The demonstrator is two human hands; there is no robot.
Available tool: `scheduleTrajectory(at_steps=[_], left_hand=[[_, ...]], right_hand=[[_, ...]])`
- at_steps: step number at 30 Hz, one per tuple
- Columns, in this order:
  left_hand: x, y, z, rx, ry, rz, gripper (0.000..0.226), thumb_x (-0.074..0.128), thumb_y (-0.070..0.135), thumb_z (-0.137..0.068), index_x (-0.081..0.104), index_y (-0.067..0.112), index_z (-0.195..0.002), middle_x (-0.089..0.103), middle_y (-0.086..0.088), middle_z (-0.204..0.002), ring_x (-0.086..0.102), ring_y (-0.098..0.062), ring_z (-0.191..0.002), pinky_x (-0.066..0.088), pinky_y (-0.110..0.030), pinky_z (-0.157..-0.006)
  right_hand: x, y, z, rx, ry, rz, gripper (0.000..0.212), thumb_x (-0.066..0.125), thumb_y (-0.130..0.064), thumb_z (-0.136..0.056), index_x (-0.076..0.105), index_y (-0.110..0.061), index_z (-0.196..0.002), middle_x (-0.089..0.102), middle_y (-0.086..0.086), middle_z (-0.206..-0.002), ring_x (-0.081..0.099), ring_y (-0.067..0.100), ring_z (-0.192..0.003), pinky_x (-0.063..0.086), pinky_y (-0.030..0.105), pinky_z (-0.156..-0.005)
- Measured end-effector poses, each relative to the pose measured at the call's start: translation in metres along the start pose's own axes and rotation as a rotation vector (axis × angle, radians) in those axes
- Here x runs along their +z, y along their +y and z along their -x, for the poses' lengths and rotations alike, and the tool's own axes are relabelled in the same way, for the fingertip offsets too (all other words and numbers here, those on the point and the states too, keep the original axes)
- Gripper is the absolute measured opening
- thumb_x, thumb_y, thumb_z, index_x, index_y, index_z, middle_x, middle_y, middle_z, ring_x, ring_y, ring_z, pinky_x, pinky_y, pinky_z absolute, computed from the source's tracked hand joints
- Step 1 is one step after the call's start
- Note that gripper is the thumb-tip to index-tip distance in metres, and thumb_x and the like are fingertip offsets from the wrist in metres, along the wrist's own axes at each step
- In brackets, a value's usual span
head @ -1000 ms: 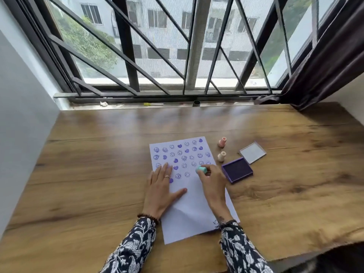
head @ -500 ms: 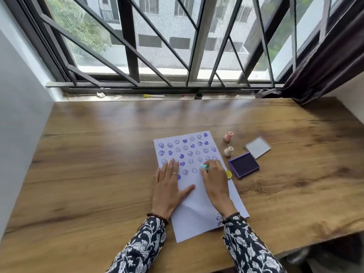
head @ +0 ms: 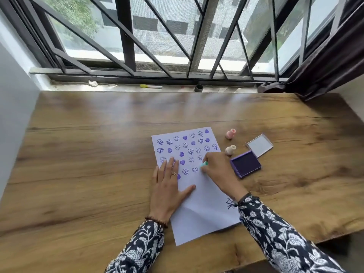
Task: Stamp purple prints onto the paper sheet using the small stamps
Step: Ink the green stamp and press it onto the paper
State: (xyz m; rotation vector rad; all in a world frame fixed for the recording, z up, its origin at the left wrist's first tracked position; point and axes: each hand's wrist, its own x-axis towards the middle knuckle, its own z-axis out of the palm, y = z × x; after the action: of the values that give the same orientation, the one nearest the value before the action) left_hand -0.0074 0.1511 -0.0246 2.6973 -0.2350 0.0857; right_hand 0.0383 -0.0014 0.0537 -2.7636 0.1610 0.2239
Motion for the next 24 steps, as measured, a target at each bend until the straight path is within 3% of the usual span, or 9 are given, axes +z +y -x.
scheduleTrajectory(at_steps=[3,6,9,13,16,21,24], left_hand=[[0.0,0.001,0.001,-0.009,-0.012,0.0,0.087,0.035,0.071,-0.072,0.031,0.014,-0.137,0.042,-0.005,-0.144,0.037,-0.025,-0.133,0.012,-0.037,-0.112],[-0.001,0.0,0.0,-0.017,-0.03,0.013,0.088,0.04,0.072,-0.072,0.029,0.015,-0.138,0.037,-0.005,-0.147,0.032,-0.023,-0.136,0.016,-0.041,-0.115],[-0.001,-0.001,0.0,-0.033,-0.046,0.029,0.089,0.045,0.071,-0.072,0.022,0.018,-0.14,0.028,-0.001,-0.151,0.022,-0.02,-0.14,0.008,-0.038,-0.116],[-0.002,0.0,-0.003,-0.045,-0.06,0.051,0.09,0.051,0.068,-0.072,0.019,0.021,-0.141,0.022,0.002,-0.153,0.014,-0.016,-0.141,-0.001,-0.033,-0.114],[-0.007,0.008,-0.007,-0.102,-0.091,0.05,0.087,0.056,0.062,-0.073,0.02,0.021,-0.14,0.02,-0.001,-0.154,0.011,-0.017,-0.142,-0.001,-0.038,-0.114],[-0.008,0.058,-0.017,0.03,-0.008,0.043,0.047,0.057,0.038,-0.081,0.046,0.023,-0.124,0.048,-0.001,-0.129,0.035,-0.019,-0.127,0.012,-0.035,-0.099],[0.003,0.099,-0.029,0.163,-0.095,0.082,0.035,0.052,0.037,-0.085,0.052,0.025,-0.118,0.054,0.002,-0.118,0.042,-0.018,-0.118,0.015,-0.034,-0.091]], right_hand=[[0.001,-0.001,-0.002,-0.033,-0.04,0.114,0.017,0.053,-0.001,-0.073,0.063,0.005,-0.085,0.067,0.024,-0.092,0.059,0.04,-0.09,0.045,0.044,-0.073],[0.001,0.003,-0.002,-0.046,-0.047,0.047,0.016,0.054,-0.002,-0.073,0.063,0.004,-0.085,0.068,0.022,-0.091,0.059,0.038,-0.09,0.046,0.044,-0.075],[-0.002,0.009,-0.001,-0.04,-0.063,-0.047,0.014,0.058,-0.005,-0.073,0.064,0.001,-0.084,0.069,0.02,-0.091,0.062,0.034,-0.088,0.049,0.041,-0.076],[-0.017,0.022,0.0,0.104,-0.111,-0.577,0.005,0.068,0.002,-0.071,0.065,-0.001,-0.074,0.059,0.008,-0.06,0.053,0.007,-0.051,0.05,0.025,-0.053],[-0.027,0.042,0.006,0.238,-0.095,-1.03,0.008,0.071,0.002,-0.075,0.066,-0.004,-0.075,0.063,0.01,-0.07,0.058,0.012,-0.06,0.056,0.015,-0.056],[-0.042,0.084,0.022,0.354,-0.01,-1.239,0.007,0.072,-0.008,-0.077,0.069,-0.011,-0.072,0.067,0.007,-0.069,0.066,0.009,-0.053,0.052,0.02,-0.055],[-0.045,0.105,0.029,0.407,0.003,-1.345,0.008,0.067,-0.005,-0.081,0.067,-0.006,-0.073,0.065,0.01,-0.069,0.065,0.01,-0.049,0.055,0.018,-0.05]])
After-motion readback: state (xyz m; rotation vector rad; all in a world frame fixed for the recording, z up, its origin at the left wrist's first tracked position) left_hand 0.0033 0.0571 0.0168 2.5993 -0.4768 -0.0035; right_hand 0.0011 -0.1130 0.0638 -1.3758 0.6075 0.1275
